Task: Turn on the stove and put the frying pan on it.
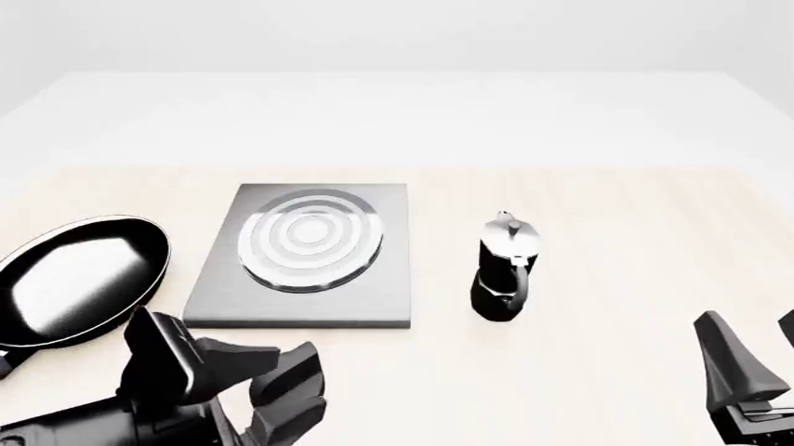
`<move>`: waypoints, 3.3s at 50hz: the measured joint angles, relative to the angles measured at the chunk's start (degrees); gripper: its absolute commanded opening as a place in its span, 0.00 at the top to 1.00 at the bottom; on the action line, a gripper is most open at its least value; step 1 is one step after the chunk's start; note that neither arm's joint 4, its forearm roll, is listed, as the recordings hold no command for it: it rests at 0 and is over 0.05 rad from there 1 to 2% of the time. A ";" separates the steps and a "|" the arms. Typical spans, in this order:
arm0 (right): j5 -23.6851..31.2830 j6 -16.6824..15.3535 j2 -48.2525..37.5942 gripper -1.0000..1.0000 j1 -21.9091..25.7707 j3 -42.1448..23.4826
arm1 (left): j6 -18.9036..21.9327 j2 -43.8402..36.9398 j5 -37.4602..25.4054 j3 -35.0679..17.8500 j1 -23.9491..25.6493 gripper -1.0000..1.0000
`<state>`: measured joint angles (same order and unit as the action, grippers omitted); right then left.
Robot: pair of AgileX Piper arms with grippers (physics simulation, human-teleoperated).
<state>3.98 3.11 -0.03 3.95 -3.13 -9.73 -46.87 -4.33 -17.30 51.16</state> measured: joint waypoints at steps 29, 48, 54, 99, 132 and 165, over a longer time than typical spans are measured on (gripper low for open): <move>0.00 1.02 0.02 0.00 0.79 -0.98 | 10.77 18.50 -28.53 -11.16 -17.39 0.00; 0.19 1.48 0.02 0.00 1.31 -1.74 | 17.66 21.37 -35.33 -12.21 -29.97 0.00; 0.20 1.71 0.02 0.00 1.70 -1.92 | 21.47 21.15 -36.32 -12.62 -35.55 0.00; -1.73 4.49 0.02 0.00 3.17 -0.37 | 45.76 18.82 -34.02 -8.10 -68.10 0.00; -1.68 4.77 0.02 0.00 3.45 -0.61 | 56.98 7.61 -19.98 -4.11 -80.92 0.00; -0.85 4.01 0.02 0.00 3.51 -1.25 | 61.64 -9.43 -2.54 -1.16 -87.00 0.00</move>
<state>3.13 7.12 -0.01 7.46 -4.38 51.91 -56.30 -6.87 -18.46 -35.84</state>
